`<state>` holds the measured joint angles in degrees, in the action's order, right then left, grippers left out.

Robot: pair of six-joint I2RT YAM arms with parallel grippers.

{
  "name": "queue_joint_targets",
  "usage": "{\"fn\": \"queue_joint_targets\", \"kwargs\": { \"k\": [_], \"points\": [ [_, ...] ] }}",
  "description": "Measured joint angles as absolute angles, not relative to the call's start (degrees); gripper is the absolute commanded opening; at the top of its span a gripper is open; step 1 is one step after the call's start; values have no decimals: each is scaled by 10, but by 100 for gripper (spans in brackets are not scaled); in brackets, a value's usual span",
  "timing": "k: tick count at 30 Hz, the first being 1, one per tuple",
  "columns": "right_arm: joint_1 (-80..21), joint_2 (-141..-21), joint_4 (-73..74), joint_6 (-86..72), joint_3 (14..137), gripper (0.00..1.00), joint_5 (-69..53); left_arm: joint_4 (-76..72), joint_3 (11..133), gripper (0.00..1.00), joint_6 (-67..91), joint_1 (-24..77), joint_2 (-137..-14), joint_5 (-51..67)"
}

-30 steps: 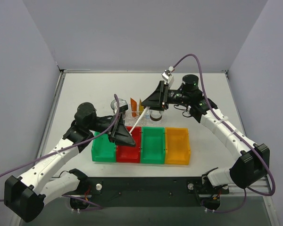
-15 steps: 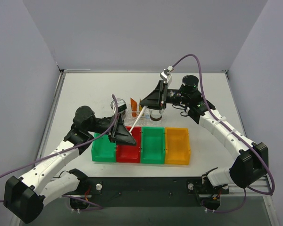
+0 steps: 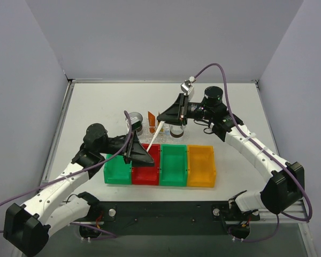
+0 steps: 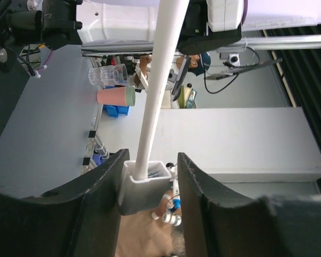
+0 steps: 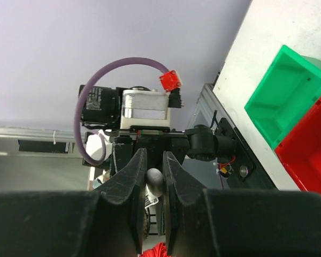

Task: Prepare toiletry sets of a toothbrush and toothpaste on the tray

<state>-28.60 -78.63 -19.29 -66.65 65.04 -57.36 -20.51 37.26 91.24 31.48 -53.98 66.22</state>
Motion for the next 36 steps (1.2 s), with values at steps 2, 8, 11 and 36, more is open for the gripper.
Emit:
{"fn": "queue_joint_targets", "kwargs": {
  "k": [2, 8, 11, 36],
  "points": [
    [-288, -786, -162, -653, 653, 0, -557, -164, 378, 61, 883, 311, -534, 656],
    [-286, -781, -28, -621, 685, 0, -490, -7, 423, 64, 770, 302, -522, 617],
    [-284, -774, 21, -615, 693, 0, -464, 58, 438, 64, 722, 299, -518, 599],
    [-282, -772, 131, -630, 703, 0, -387, 426, 667, 65, 419, 321, -575, 393]
  ]
}}
